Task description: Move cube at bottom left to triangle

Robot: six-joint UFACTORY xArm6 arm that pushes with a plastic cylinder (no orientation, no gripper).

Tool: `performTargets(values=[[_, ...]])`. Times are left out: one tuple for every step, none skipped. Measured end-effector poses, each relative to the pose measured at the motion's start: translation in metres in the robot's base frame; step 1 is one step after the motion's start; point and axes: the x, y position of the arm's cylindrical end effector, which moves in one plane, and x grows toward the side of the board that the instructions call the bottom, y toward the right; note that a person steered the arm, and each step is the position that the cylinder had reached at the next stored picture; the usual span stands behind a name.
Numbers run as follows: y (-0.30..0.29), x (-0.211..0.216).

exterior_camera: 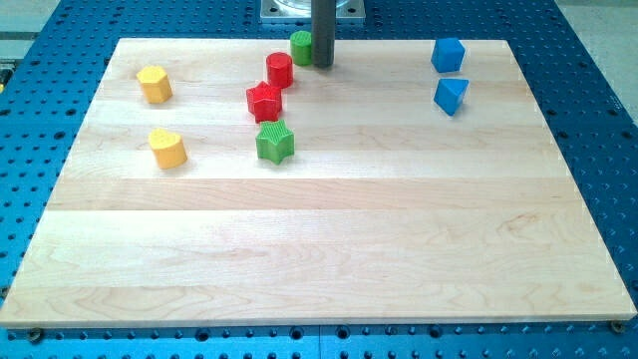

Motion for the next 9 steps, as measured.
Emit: performTargets(values=[[-0.008,0.0],[-0.015,0.0],[-0.014,0.0],[0.047,-0.018],[0.125,-0.041],[0.213,-0.041],[0.227,-0.011],[0.174,0.038],[0.196,0.015]])
